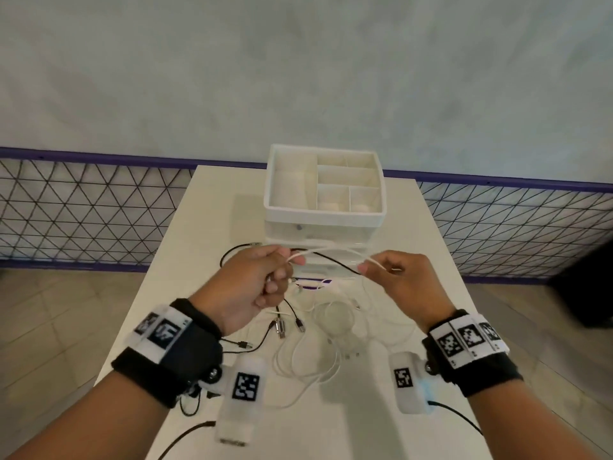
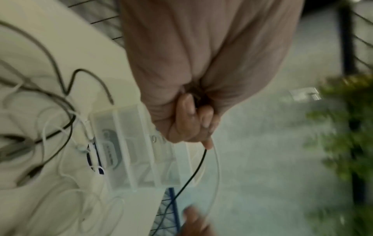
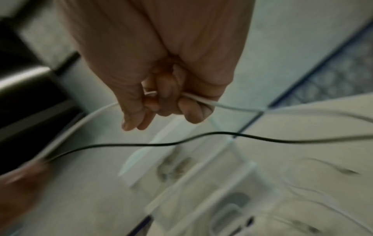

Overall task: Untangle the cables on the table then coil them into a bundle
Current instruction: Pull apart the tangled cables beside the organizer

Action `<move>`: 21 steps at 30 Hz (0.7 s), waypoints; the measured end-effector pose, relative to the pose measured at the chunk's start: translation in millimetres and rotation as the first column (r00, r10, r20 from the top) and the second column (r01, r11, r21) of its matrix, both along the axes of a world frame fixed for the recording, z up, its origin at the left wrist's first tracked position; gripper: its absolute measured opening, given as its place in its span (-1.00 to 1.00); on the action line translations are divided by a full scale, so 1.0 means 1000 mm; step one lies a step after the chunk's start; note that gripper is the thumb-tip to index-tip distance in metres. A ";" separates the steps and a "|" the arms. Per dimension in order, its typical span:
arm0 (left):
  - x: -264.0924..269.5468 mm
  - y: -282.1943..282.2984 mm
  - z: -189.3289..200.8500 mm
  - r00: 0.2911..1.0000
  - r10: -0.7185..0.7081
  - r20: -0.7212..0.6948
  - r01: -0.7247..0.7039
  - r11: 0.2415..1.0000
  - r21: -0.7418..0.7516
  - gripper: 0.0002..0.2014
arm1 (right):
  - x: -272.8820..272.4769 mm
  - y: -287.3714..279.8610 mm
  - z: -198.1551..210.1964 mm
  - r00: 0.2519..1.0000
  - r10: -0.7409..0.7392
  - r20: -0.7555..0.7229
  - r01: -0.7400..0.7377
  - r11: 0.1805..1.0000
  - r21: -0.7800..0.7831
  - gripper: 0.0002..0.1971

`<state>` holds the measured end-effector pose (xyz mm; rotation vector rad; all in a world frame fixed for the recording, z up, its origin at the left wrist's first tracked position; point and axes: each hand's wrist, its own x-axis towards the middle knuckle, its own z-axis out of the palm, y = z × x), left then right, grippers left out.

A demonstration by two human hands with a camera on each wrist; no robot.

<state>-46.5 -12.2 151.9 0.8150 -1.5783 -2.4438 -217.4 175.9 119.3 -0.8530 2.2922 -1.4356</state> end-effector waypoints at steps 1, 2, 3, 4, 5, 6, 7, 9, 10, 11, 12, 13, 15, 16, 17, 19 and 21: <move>0.003 -0.006 0.003 0.999 0.029 -0.020 -0.027 0.997 0.079 -0.75 | -0.011 0.009 -0.013 0.998 -0.062 0.005 0.061 0.996 0.063 -0.82; 0.007 -0.011 0.004 0.998 0.053 -0.038 -0.048 0.991 0.123 -0.74 | -0.022 0.018 -0.026 0.994 -0.109 -0.019 0.110 0.981 0.162 -0.79; 0.010 -0.016 0.005 0.996 0.076 -0.049 -0.068 0.986 0.151 -0.73 | -0.030 0.026 -0.037 0.988 -0.137 -0.075 0.153 0.943 0.296 -0.78; 0.012 -0.021 0.006 0.994 0.095 -0.048 -0.086 0.983 0.163 -0.73 | -0.035 0.033 -0.047 0.979 -0.152 -0.139 0.198 0.878 0.437 -0.77; 0.015 -0.025 0.005 0.994 0.106 -0.037 -0.098 0.981 0.167 -0.74 | -0.038 0.039 -0.055 0.968 -0.167 -0.188 0.244 0.803 0.544 -0.72; 0.018 -0.028 0.004 0.994 0.103 -0.021 -0.099 0.984 0.150 -0.74 | -0.041 0.044 -0.058 0.960 -0.189 -0.206 0.277 0.747 0.604 -0.64; 0.020 -0.031 0.001 0.995 0.095 0.007 -0.095 0.991 0.100 -0.75 | -0.043 0.045 -0.055 0.955 -0.219 -0.199 0.296 0.718 0.629 -0.59; 0.022 -0.035 -0.007 0.989 0.097 0.109 -0.083 0.989 -0.124 -0.74 | -0.049 0.041 -0.035 0.947 -0.303 -0.104 0.310 0.779 0.545 -0.55; 0.022 -0.036 -0.011 0.980 0.111 0.165 -0.067 0.965 -0.252 -0.72 | -0.052 0.037 -0.019 0.943 -0.333 -0.022 0.310 0.852 0.421 -0.55; 0.022 -0.037 -0.015 0.970 0.122 0.209 -0.041 0.934 -0.354 -0.69 | -0.053 0.033 -0.001 0.937 -0.346 0.049 0.320 0.906 0.276 -0.55; 0.023 -0.038 -0.018 0.964 0.125 0.236 -0.014 0.907 -0.422 -0.67 | -0.052 0.028 0.020 0.933 -0.349 0.090 0.335 0.932 0.141 -0.55; 0.024 -0.038 -0.020 0.961 0.121 0.248 0.008 0.887 -0.462 -0.67 | -0.053 0.025 0.039 0.934 -0.344 0.095 0.343 0.939 0.035 -0.54; 0.027 -0.040 -0.023 0.965 0.136 0.222 -0.009 0.869 -0.495 -0.69 | -0.054 0.020 0.061 0.935 -0.342 0.091 0.347 0.936 -0.056 -0.51; 0.028 -0.043 -0.024 0.966 0.176 0.191 -0.060 0.866 -0.496 -0.70 | -0.057 0.020 0.063 0.932 -0.344 0.117 0.349 0.937 -0.020 -0.47; 0.029 -0.046 -0.024 0.959 0.236 0.158 -0.132 0.864 -0.485 -0.71 | -0.059 0.021 0.060 0.926 -0.343 0.156 0.338 0.939 0.059 -0.44; 0.031 -0.052 -0.024 0.927 0.359 0.106 -0.279 0.853 -0.441 -0.75 | -0.058 0.026 0.043 0.924 -0.336 0.180 0.298 0.931 0.212 -0.46; 0.033 -0.057 -0.025 0.896 0.434 0.091 -0.361 0.833 -0.419 -0.78 | -0.058 0.030 0.025 0.935 -0.351 0.044 0.333 0.916 0.225 -0.57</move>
